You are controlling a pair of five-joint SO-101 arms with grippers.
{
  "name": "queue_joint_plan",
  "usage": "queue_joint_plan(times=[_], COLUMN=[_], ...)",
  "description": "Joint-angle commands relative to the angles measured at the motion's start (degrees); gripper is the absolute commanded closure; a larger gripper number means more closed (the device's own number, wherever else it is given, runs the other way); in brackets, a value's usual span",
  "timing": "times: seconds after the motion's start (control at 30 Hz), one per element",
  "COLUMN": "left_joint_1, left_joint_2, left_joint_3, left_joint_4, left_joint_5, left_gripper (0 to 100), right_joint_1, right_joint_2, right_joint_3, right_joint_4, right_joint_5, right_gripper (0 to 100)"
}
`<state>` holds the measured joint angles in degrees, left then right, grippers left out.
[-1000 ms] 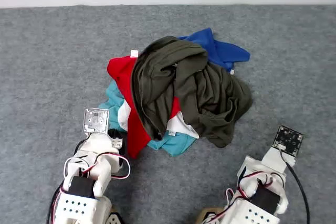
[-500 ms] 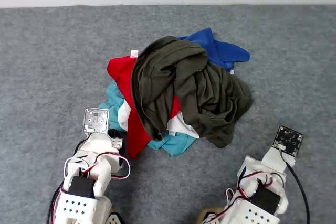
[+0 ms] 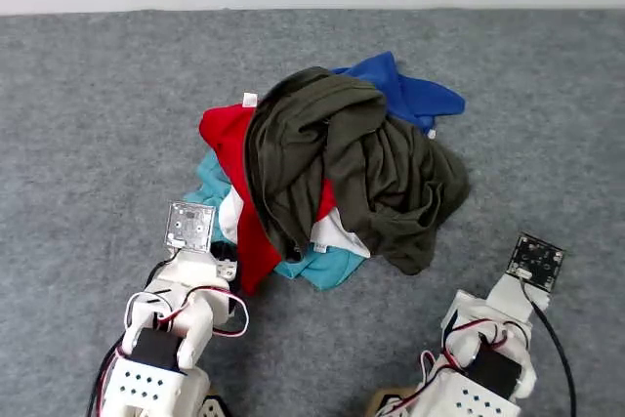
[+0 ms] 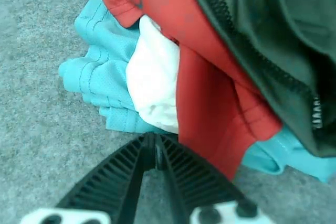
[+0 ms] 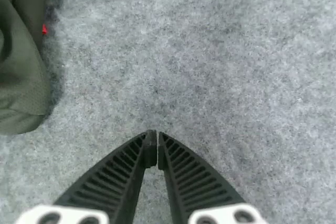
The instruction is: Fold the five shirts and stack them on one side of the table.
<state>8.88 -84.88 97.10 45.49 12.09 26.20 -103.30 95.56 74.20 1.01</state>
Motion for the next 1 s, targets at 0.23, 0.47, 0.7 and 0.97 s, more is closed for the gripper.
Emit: queue_joint_plan(times=[0.23,0.47,0.7,0.97], left_joint_1=[1.8,-4.4,-9.3,-3.9], left_joint_2=[-1.3,-1.3,-1.3,0.4], left_joint_3=[-0.3,-0.7,-5.4,-24.7], left_joint_4=[0.3,0.0,0.1,12.8], left_joint_5=[-0.4,-0.7,-30.1,-25.9], left_gripper=[98,98,98,95], right_joint_1=[0.7,0.7,0.7,0.7], right_joint_2=[0.0,0.0,0.0,0.0], right_joint_3=[0.9,0.9,0.9,0.9], right_joint_4=[0.5,0.5,0.5,0.5], right_joint_5=[0.4,0.4,0.4,0.4], right_gripper=[98.7,98.7,98.7,98.7])
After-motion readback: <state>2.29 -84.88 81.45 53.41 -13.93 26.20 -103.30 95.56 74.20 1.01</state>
